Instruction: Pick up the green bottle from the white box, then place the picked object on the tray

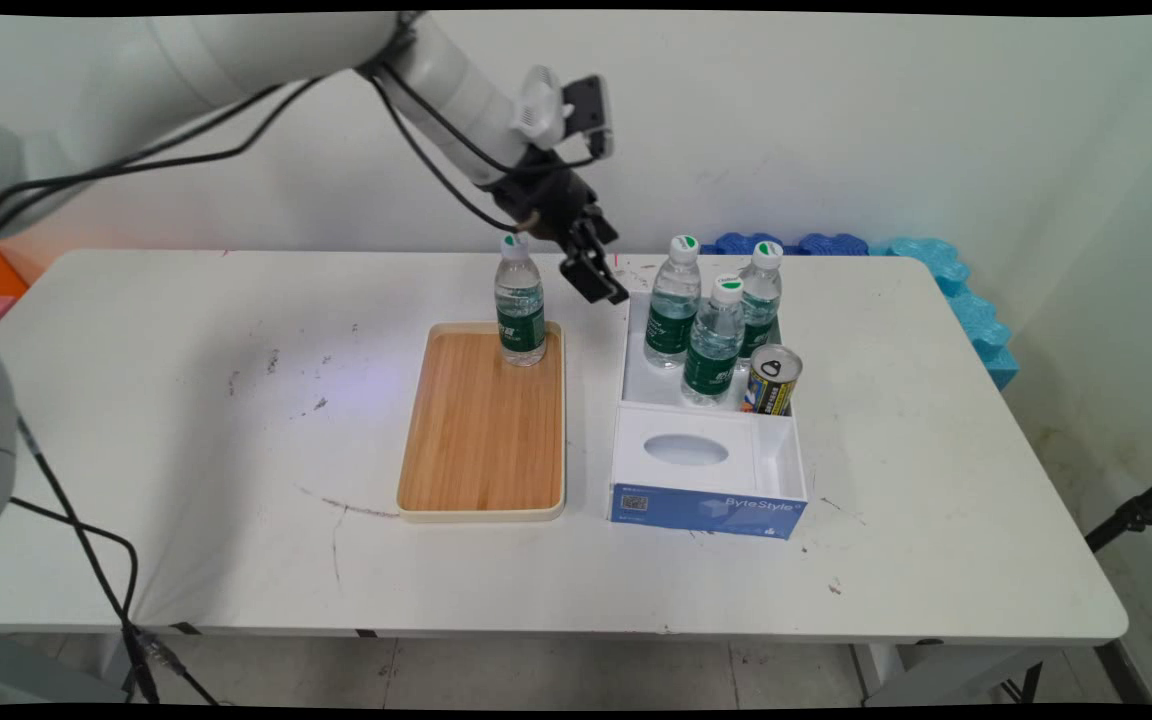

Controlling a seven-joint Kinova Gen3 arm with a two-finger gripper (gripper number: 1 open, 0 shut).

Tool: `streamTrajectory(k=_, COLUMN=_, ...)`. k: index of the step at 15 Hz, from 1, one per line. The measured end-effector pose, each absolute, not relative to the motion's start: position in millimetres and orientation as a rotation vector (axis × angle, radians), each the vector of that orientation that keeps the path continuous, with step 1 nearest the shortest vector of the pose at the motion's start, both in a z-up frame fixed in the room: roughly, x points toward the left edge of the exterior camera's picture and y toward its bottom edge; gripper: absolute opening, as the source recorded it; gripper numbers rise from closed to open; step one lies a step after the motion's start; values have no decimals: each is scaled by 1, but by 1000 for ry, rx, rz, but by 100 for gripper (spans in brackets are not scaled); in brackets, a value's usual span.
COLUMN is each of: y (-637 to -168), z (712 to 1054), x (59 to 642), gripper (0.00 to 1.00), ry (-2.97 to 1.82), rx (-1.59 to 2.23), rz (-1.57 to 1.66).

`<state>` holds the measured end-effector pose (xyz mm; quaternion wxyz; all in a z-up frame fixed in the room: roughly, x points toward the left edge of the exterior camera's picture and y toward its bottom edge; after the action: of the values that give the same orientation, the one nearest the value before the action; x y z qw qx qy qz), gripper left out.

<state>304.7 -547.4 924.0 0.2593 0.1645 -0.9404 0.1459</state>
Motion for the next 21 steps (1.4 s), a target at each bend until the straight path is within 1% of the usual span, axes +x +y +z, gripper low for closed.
streamTrajectory(k=9, y=-590, z=879, x=262, gripper=100, ry=-2596, rx=323, rz=374)
streamTrajectory(k=17, y=-607, z=860, x=241, gripper=100, ry=-2588, rx=308, rz=351)
streamTrajectory(k=18, y=-608, z=858, x=239, gripper=0, ry=-2585, rx=308, rz=348)
streamTrajectory(k=21, y=-610, z=855, x=235, gripper=0, ry=-2579, rx=304, rz=344)
